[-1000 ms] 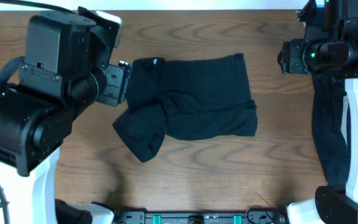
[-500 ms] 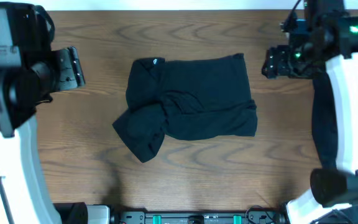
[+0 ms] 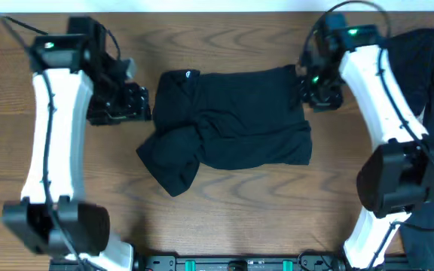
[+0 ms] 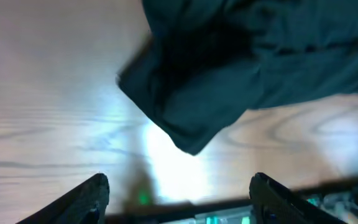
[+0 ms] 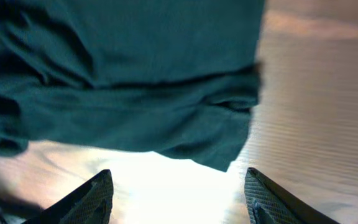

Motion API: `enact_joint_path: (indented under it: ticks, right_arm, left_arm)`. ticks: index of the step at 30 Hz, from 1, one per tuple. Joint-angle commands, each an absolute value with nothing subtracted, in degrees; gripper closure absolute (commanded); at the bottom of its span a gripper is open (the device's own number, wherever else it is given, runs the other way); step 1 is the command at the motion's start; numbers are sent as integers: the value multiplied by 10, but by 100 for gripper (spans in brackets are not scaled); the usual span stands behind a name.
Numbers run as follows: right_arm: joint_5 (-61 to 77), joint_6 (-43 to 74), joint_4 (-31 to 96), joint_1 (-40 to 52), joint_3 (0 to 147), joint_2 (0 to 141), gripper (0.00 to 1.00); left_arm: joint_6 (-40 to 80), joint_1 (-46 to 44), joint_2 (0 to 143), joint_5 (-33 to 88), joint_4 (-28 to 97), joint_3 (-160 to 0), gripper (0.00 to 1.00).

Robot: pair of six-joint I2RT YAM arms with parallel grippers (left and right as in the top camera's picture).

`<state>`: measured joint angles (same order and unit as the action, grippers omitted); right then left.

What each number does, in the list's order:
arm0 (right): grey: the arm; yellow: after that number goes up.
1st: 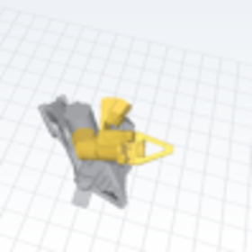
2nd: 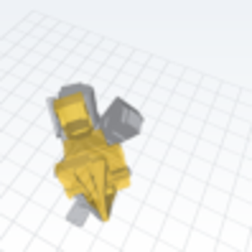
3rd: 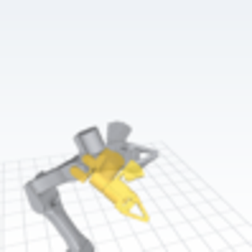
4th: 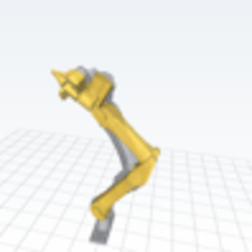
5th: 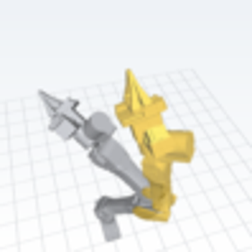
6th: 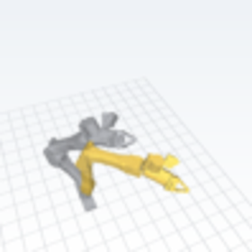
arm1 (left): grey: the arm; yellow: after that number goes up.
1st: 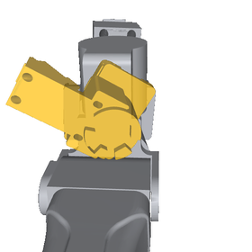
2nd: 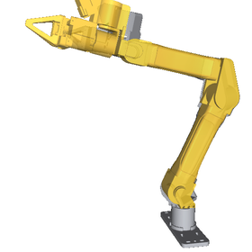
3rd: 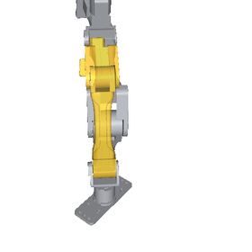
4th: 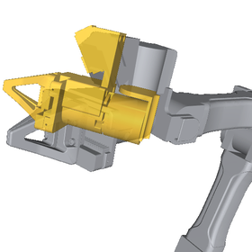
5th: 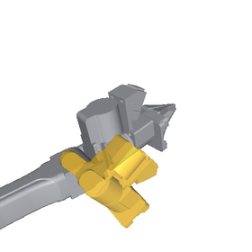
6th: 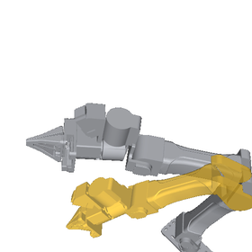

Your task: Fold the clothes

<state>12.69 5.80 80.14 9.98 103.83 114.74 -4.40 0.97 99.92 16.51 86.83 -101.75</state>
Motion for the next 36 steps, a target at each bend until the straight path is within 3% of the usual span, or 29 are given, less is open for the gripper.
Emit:
enact_joint_path:
  ticks: [1,12,22,24,30,36]
  right_arm:
    - [135,44,792,110,1016,1146,33]
    - [135,44,786,112,1004,1146,31]
    - [136,44,788,117,1004,1146,32]
    - [136,44,788,120,1004,1146,32]
    - [136,44,788,132,1004,1146,33]
    - [135,44,786,142,1004,1146,33]
  left_arm:
    - [-67,11,1008,203,859,-979,26]
    - [-66,21,1009,186,794,-895,26]
    - [-10,23,1020,137,555,-738,27]
    - [-10,23,1025,134,529,-729,34]
    - [3,23,1060,104,485,-723,36]
    - [1,23,1130,120,487,-723,48]
